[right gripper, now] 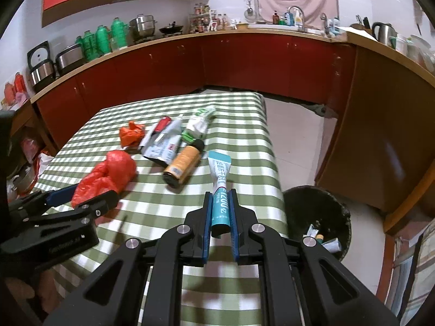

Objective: Collect trash
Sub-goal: 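Grasp the teal tube with the right tool while the left tool grasps the red plastic bag, then carry the teal tube and red bag over the trash bin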

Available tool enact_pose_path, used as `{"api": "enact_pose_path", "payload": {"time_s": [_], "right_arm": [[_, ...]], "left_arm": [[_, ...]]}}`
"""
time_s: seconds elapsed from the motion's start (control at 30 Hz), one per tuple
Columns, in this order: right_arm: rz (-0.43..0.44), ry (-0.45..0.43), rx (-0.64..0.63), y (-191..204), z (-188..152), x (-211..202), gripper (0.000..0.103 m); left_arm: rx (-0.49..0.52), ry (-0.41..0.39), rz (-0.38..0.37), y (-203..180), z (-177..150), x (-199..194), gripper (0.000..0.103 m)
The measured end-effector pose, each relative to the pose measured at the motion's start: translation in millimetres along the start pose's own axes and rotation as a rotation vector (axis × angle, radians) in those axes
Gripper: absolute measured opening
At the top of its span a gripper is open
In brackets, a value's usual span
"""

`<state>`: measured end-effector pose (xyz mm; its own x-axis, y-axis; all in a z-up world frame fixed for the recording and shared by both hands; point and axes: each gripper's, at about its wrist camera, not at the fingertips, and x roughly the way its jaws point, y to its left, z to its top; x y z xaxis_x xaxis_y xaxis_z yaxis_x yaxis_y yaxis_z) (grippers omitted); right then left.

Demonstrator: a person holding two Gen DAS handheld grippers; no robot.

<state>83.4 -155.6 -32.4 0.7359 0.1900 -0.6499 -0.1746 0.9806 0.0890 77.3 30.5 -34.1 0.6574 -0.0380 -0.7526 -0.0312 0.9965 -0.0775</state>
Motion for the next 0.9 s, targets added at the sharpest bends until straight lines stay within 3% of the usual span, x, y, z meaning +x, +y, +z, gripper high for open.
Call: {"api": "enact_pose_path", "payload": {"time_s": [0.1, 0.3, 0.63, 0.9], "right_arm": [[-0.007, 0.001, 0.008, -7, -1, 0, 0.013], [-0.011, 0.001, 0.023, -17, -5, 0, 0.013], [-0.037, -0.018, 0.030, -33, -6, -5, 0.013], [-0.105, -0.050, 0.033, -56, -6, -13, 0.013]], "left_arm": [[0.001, 0.036, -0.026, -2, 0, 9, 0.044], [0.025, 0.040, -0.052, -4, -2, 13, 0.019], [0.017, 0.015, -0.057, -9, -8, 3, 0.013], [0.072, -0.049, -0.087, -44, -6, -19, 0.013]]}}
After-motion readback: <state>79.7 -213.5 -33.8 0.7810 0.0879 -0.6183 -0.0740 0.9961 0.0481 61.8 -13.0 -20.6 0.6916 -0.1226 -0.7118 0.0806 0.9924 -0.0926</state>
